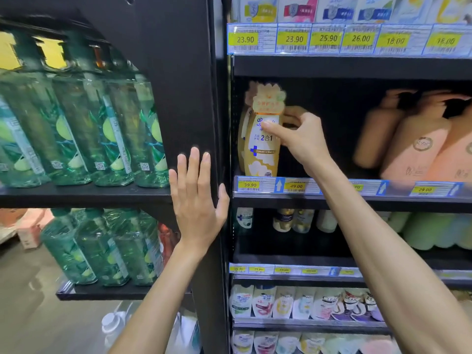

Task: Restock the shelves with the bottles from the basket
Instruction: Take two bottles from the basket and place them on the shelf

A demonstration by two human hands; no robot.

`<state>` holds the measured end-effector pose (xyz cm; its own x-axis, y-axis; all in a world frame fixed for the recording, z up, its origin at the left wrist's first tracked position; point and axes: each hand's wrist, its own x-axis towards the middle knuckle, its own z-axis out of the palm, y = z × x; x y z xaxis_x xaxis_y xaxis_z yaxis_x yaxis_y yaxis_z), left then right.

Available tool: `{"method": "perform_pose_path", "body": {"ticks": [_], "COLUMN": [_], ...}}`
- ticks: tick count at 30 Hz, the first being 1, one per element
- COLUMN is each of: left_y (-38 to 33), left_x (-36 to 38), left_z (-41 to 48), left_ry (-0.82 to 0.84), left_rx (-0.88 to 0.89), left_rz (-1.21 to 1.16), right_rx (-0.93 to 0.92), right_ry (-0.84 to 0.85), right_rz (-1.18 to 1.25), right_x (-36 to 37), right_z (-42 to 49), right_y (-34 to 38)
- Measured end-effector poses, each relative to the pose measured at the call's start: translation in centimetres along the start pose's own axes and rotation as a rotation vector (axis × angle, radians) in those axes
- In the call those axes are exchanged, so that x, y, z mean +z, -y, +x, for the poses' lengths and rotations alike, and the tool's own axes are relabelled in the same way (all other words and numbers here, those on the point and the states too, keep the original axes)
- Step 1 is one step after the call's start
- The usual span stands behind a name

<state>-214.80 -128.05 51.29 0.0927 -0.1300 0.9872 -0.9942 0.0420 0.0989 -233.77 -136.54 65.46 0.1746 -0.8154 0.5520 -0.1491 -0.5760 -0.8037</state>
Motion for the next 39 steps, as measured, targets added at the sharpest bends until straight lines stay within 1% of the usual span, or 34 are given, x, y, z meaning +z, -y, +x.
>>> {"method": "perform_pose_path", "body": {"ticks": [3,7,10,13,20,39], "left_y": [0.0,0.1,0.1,0.0,0.2,0.0], "left_x": [0.1,0.2,0.1,0.2,0.5,0.4], "left_z": [0.0,-0.1,-0.1,-0.1,-0.4,-0.4], "left_ry": [-0.014,-0.025,-0.032,-0.033,-0.048,-0.056], "left_rx": [0.006,0.013,0.010,0.013,0.019,0.022], "left_rz": [-0.001,0.006,0.010,-0.002,0.010,0.016], "right_rx": [0.016,0.076,0.090,0.078,0.088,0.109], "right_ry": [0.039,0.165,0.216,0.229,0.219,0.246], "right_rz": [-0.034,-0.095,-0.213,-0.326,-0.263,-0.236], "right_x": [-0.3,-1.1,-1.1,-1.2,-0.4,-0.3], "right_z": [0.1,-0.9,-1.9,-2.3,-2.3,-1.8], "right_y": [-0.3,-1.4,-2.6,-3.3,-4.1,-4.4]}}
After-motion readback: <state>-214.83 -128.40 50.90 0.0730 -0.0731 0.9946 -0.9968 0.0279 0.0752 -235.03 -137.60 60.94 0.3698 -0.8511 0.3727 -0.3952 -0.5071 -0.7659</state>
